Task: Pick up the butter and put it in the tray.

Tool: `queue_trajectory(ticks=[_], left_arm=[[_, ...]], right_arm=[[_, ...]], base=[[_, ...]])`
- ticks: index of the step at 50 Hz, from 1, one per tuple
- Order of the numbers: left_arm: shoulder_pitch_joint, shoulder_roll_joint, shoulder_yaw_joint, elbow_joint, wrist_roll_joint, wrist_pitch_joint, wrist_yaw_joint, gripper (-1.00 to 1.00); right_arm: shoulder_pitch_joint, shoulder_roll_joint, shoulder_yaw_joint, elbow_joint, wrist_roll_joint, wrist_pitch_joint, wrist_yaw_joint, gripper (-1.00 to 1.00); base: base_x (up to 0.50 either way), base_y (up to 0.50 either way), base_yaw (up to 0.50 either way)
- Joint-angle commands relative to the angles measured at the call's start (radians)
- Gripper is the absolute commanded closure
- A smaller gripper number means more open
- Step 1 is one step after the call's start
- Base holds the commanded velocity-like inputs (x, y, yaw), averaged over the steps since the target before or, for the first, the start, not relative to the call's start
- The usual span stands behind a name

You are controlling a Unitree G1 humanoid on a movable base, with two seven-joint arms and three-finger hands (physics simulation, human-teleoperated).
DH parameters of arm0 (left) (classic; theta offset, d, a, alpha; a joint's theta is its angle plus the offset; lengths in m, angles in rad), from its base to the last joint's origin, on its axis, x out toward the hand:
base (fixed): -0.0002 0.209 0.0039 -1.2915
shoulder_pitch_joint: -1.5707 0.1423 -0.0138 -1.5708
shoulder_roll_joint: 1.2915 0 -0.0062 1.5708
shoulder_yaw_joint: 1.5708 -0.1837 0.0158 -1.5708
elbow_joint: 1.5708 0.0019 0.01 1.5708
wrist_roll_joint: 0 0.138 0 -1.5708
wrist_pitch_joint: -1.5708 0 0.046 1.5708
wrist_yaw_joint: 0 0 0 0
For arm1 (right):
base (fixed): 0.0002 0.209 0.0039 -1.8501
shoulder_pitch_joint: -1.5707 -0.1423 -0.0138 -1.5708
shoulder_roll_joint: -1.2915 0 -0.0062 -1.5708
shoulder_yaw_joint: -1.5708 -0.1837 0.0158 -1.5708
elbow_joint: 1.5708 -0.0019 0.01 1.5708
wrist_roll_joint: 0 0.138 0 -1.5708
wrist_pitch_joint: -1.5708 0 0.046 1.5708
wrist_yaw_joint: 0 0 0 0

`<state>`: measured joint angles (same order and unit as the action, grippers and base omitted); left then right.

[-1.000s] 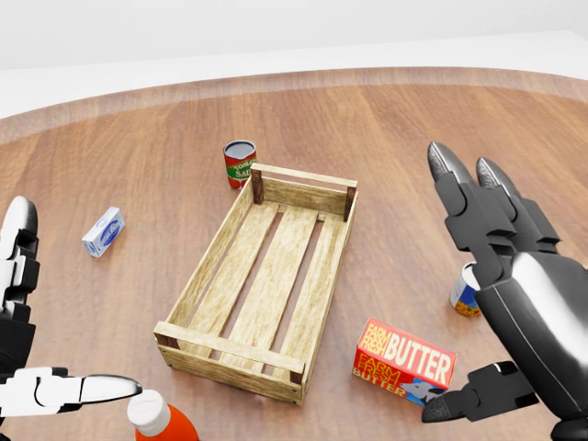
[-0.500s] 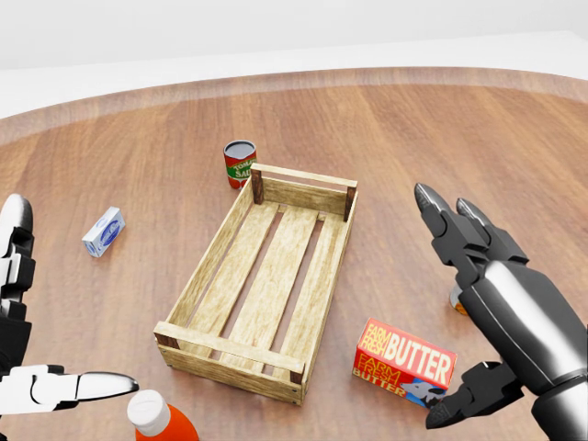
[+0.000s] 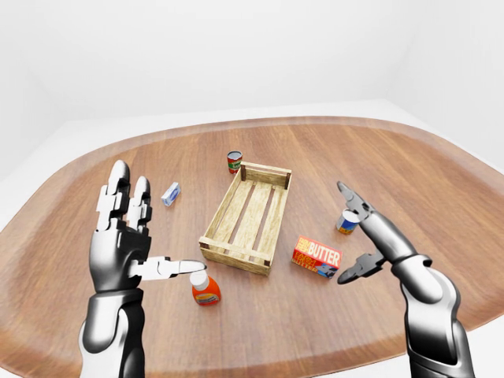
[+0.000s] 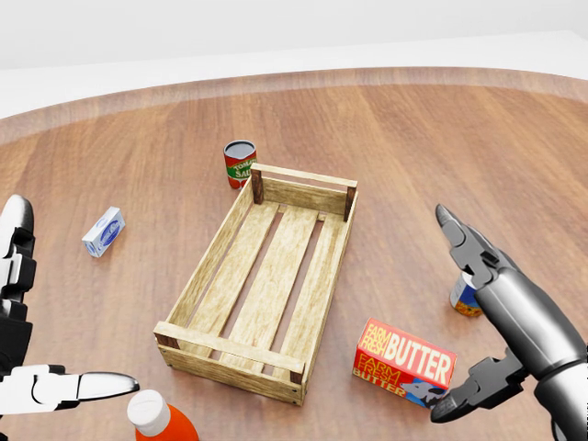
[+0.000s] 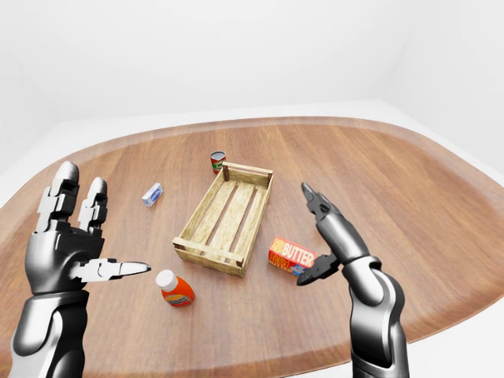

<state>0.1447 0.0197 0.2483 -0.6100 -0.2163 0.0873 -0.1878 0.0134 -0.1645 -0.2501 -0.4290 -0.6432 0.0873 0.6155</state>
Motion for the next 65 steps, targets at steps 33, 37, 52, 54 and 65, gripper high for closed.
queue_trajectory(ticks=[33, 37, 52, 54, 65], left_arm=[[-0.008, 0.004, 0.007, 0.007, -0.004, 0.000, 0.002, -1.00], [-0.007, 0.004, 0.008, -0.002, -0.005, 0.000, 0.004, -1.00], [-0.008, 0.004, 0.010, 0.003, -0.007, 0.000, 0.003, -1.00], [-0.007, 0.003, 0.006, 0.004, -0.004, 0.000, 0.003, -1.00], [-0.009, 0.006, 0.011, 0.002, -0.008, 0.000, 0.003, -1.00]], right_arm=[[-0.088, -0.071, 0.040, 0.415, 0.101, 0.000, -0.083, -1.00], [-0.103, -0.080, 0.044, 0.460, 0.103, 0.000, -0.089, -1.00], [-0.140, -0.096, 0.068, 0.568, 0.100, 0.000, -0.083, -1.00], [-0.151, -0.102, 0.063, 0.606, 0.109, 0.000, -0.089, -1.00], [-0.181, -0.114, 0.091, 0.656, 0.093, 0.000, -0.079, -1.00]], base=[[0.00, 0.00, 0.00], [0.00, 0.00, 0.00], [0.00, 0.00, 0.00], [0.00, 0.00, 0.00], [0.00, 0.00, 0.00]])
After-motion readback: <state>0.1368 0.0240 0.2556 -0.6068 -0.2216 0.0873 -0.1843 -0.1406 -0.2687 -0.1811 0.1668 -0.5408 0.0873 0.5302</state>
